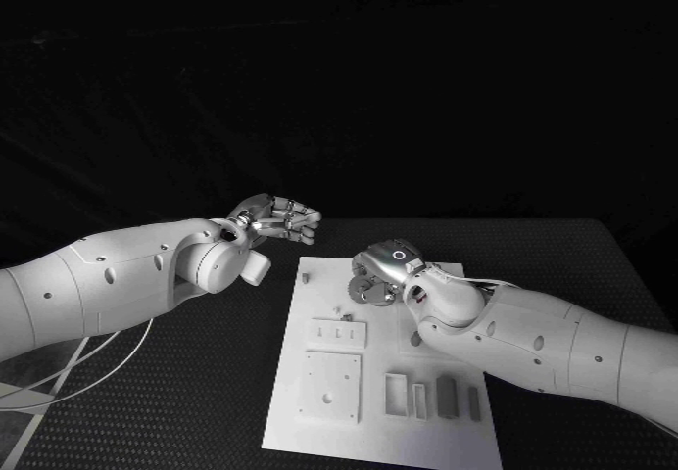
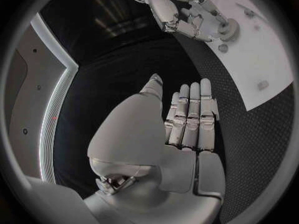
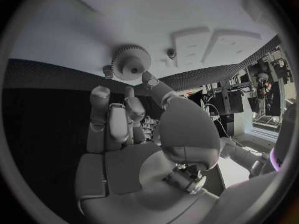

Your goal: Assemble the parts on the task board

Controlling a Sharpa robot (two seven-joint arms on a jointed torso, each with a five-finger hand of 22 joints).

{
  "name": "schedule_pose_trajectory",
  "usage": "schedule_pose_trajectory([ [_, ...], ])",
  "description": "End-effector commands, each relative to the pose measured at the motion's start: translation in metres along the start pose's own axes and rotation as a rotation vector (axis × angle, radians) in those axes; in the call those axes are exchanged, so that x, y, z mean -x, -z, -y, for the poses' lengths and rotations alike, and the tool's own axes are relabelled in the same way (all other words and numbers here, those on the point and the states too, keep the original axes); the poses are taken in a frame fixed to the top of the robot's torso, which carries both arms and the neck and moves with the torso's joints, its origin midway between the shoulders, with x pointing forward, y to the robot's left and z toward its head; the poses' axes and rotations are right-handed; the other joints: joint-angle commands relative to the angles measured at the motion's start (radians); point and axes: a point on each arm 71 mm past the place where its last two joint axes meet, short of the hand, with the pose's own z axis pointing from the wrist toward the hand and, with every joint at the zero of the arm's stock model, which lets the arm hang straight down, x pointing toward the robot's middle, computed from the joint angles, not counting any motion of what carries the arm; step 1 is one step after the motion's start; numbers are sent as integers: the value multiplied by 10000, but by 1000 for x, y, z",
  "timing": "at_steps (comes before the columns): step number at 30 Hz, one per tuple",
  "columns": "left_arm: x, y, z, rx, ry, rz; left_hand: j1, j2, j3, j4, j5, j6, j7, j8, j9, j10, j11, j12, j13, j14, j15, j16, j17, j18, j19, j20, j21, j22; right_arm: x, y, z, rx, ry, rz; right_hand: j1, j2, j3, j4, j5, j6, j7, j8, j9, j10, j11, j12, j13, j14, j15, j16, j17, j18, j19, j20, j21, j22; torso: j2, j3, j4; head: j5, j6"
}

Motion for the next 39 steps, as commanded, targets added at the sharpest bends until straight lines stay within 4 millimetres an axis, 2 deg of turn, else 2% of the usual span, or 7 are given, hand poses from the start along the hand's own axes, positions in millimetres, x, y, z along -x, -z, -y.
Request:
schedule_pose_trajectory([
  [1, -2, 0, 1, -116, -11, -166, -22, 9, -77, 4, -61, -65, 205, -53, 13, 31, 41, -44, 16, 12, 52, -60, 11, 131, -20, 72, -64, 12, 4, 1, 1, -80, -277, 497, -89, -349, 143, 240, -24, -227, 67, -144, -60, -7, 109, -97, -32, -36, 102, -13, -35, 549, 73, -36, -28, 75, 8, 6, -3, 14, 2],
  [6, -1, 0, 1, -112, -11, -159, -24, 6, -78, 3, -61, -68, 206, -56, 13, 30, 42, -46, 17, 12, 53, -62, 13, 131, -21, 73, -65, 13, 4, 3, 4, -144, -281, 510, -59, -762, 400, 476, -22, -374, 131, -245, -104, -86, 184, -243, -114, -83, 168, -69, -158, 549, 98, -54, -74, 47, 0, 2, -10, 11, 1],
  [12, -1, 1, 1, -103, -10, -146, -25, 4, -80, 3, -61, -74, 208, -59, 12, 31, 42, -47, 18, 13, 53, -65, 15, 131, -21, 73, -66, 14, 0, 6, 8, -237, -210, 225, -52, -940, 469, 568, -23, -417, 158, -273, -112, -176, 210, -362, -176, -136, 192, -123, -266, 549, 85, -46, -101, 44, 2, 8, -15, 16, -9],
  [25, 0, 1, 1, -96, -6, -157, -25, 3, -82, 3, -61, -82, 211, -64, 12, 32, 42, -49, 21, 16, 53, -71, 22, 132, -19, 73, -68, 16, -12, 12, 11, -386, -243, -127, -33, -1012, 493, 601, -23, -428, 171, -281, -111, -201, 224, -368, -164, -142, 208, -141, -285, 549, 71, -39, -118, 46, 4, 1, 6, -15, -30],
  [29, 0, 1, 1, -97, -5, -175, -25, 4, -82, 3, -61, -82, 211, -65, 12, 33, 41, -50, 22, 17, 52, -73, 24, 132, -19, 73, -69, 16, -13, 12, 10, -395, -242, -113, -103, -1100, 457, 650, -23, -427, 176, -281, -108, -206, 230, -365, -154, -137, 214, -143, -284, 549, 70, -28, -121, 51, 7, 0, 12, -11, -52],
  [35, 0, 1, 1, -96, -7, -153, -24, 7, -81, 2, -61, -83, 212, -66, 13, 33, 41, -51, 23, 18, 52, -75, 26, 133, -18, 72, -70, 17, -14, 12, 12, -422, -207, -187, -93, -1110, 459, 648, -22, -426, 175, -281, -107, -203, 229, -355, -145, -132, 214, -140, -276, 549, 70, -30, -122, 53, 5, -17, 6, 0, -58],
  [39, -1, 1, 1, -97, -4, -173, -23, 7, -81, 2, -61, -84, 212, -66, 13, 33, 41, -53, 24, 18, 52, -77, 28, 133, -18, 72, -70, 18, -15, 11, 12, -427, -189, -234, -67, -1105, 469, 641, -22, -426, 174, -281, -106, -210, 228, -366, -150, -137, 213, -144, -288, 549, 70, -33, -123, 54, 9, -11, 7, -3, -53],
])
